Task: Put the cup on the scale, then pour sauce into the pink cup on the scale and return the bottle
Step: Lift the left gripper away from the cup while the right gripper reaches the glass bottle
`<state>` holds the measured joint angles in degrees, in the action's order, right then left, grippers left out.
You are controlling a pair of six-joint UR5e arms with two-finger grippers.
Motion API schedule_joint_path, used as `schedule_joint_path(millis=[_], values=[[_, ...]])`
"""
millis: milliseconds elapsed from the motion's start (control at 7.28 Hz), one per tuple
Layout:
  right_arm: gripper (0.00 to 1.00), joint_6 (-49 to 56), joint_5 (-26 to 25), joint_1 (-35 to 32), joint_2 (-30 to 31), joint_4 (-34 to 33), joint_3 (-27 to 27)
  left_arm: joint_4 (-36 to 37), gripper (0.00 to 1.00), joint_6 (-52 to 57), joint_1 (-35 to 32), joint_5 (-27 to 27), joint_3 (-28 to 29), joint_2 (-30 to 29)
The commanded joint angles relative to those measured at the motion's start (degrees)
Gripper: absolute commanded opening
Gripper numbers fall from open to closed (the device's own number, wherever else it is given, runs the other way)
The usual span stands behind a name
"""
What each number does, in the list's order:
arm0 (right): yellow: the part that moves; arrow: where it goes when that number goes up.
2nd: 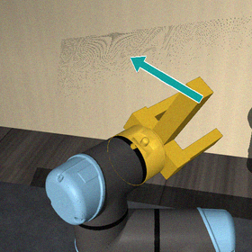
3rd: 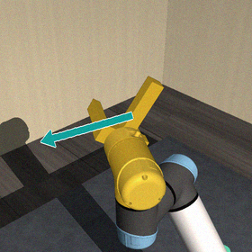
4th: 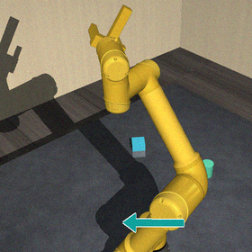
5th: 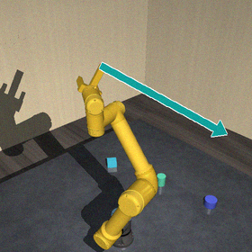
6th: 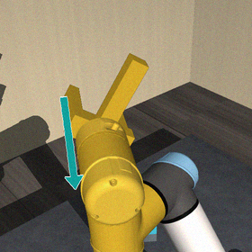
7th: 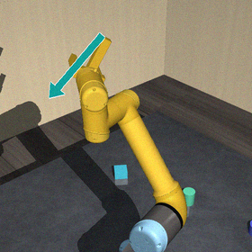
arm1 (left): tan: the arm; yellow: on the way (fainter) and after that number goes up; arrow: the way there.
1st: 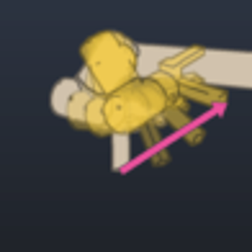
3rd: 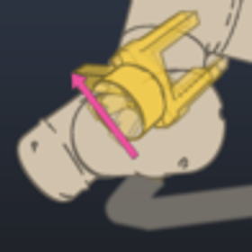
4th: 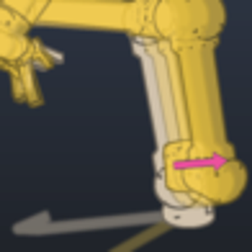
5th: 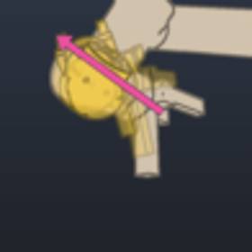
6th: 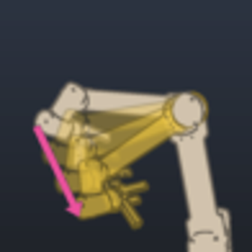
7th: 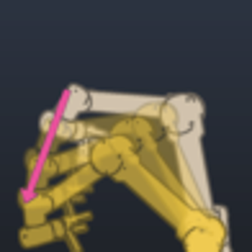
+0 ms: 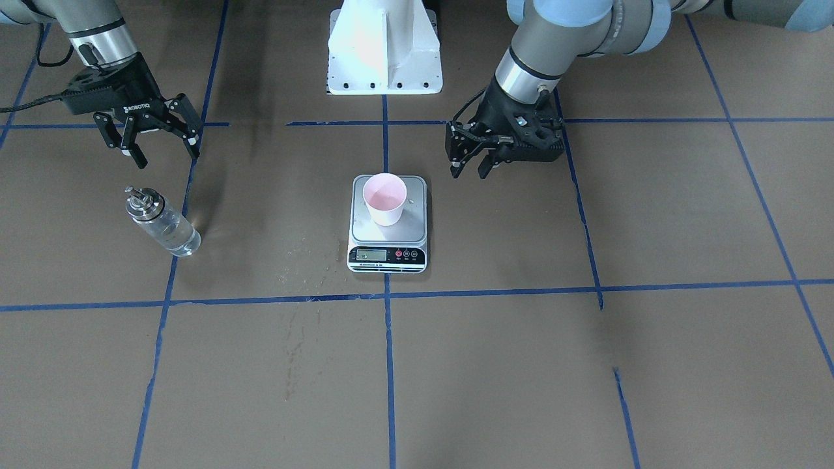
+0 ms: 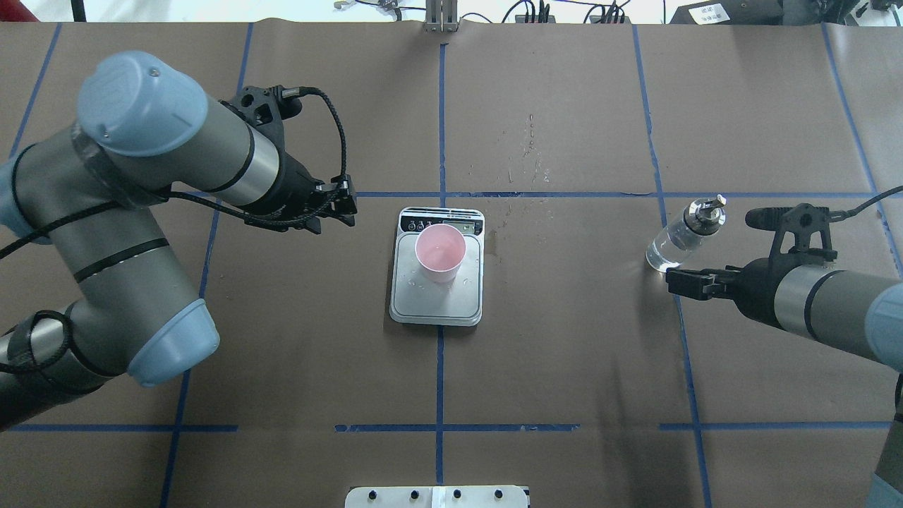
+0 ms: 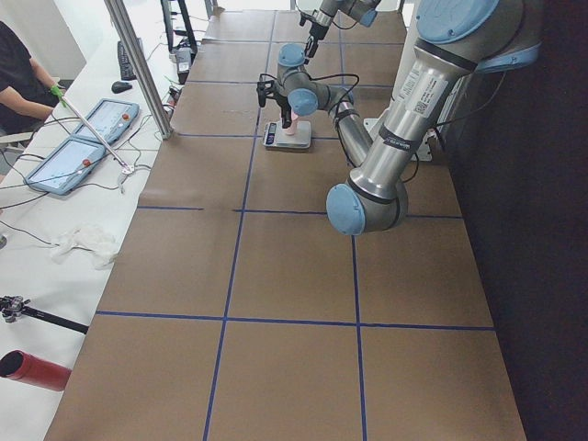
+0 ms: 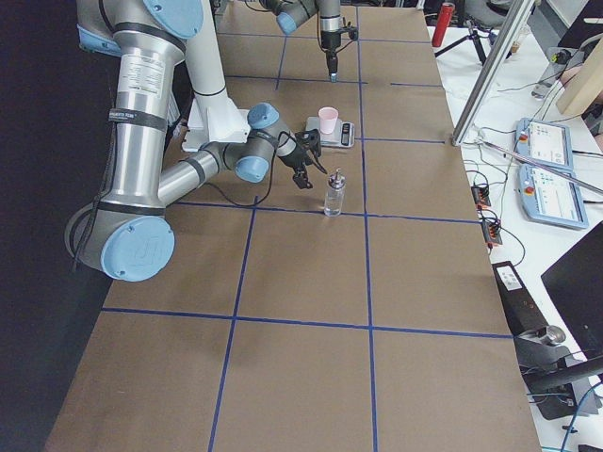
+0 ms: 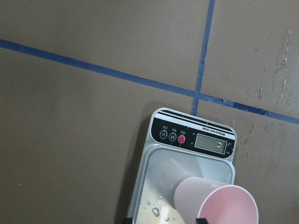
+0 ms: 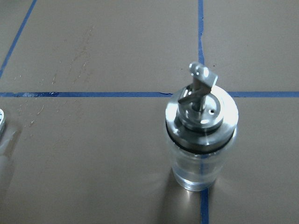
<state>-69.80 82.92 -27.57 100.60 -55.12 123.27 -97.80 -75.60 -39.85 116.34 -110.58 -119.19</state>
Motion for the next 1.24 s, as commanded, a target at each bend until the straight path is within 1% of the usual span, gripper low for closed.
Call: schedule_joint_path(millis=[0,137,275,412,687,824,1099], values=[[1.00,-4.44,-13.61,6.80,0.56,0.10,-1.27,0.32,0.57,2.30,-1.37,-0.15,-2.09,3.26],[1.00,-4.64,-17.23,8.40,0.73,0.10,-1.97,0.41,0.57,4.56,-1.55,-0.06,-2.18,4.39],[1.00,-6.47,-26.23,11.81,0.73,0.10,-3.55,0.41,0.58,6.24,-2.07,-0.06,-2.35,5.62],[1.00,-6.66,-33.63,14.80,0.56,0.27,-6.26,0.41,0.58,6.26,-2.16,-0.15,-3.14,6.24],[1.00,-7.97,-37.20,15.09,0.12,0.28,-7.42,0.50,0.58,6.26,-2.43,-0.15,-3.23,6.43],[0.99,-10.50,-40.87,15.35,0.03,0.36,-9.26,1.11,0.58,6.26,-2.43,-0.15,-3.32,6.43],[0.99,-10.62,-43.53,15.97,-0.23,0.36,-10.06,2.42,0.58,6.34,-2.52,-0.50,-4.46,7.73]])
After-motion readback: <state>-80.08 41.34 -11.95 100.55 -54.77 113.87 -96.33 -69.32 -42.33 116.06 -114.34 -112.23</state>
